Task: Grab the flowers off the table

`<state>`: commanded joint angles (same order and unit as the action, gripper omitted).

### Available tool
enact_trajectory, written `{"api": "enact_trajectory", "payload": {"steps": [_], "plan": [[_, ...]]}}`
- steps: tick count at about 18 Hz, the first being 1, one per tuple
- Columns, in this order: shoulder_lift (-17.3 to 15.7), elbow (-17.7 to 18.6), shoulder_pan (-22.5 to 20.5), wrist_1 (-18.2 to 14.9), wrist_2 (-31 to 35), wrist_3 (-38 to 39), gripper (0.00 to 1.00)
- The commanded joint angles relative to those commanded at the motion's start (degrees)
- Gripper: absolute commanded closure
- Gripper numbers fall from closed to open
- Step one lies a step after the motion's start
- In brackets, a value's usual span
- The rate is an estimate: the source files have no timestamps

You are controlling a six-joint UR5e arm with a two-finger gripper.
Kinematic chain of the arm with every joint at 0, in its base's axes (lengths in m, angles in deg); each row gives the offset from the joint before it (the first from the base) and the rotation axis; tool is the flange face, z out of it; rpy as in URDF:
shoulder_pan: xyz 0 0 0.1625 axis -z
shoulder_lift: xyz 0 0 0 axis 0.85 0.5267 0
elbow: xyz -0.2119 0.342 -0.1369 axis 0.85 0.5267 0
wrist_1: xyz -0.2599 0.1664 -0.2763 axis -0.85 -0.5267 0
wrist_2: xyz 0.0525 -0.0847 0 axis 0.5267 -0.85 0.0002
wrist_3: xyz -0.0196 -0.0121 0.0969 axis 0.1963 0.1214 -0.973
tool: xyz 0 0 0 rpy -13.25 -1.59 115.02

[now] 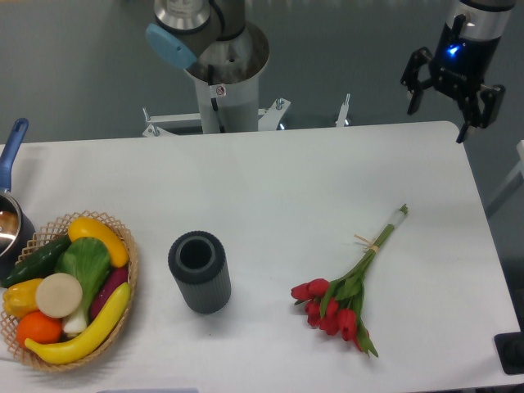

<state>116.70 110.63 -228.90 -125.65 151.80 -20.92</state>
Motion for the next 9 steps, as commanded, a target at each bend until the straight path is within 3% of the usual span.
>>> {"api": "enact_trajectory", "payload": {"steps": [9], "plan": [[-0.35, 1.41, 0.09, 0.0, -0.7, 0.17, 0.0]]}}
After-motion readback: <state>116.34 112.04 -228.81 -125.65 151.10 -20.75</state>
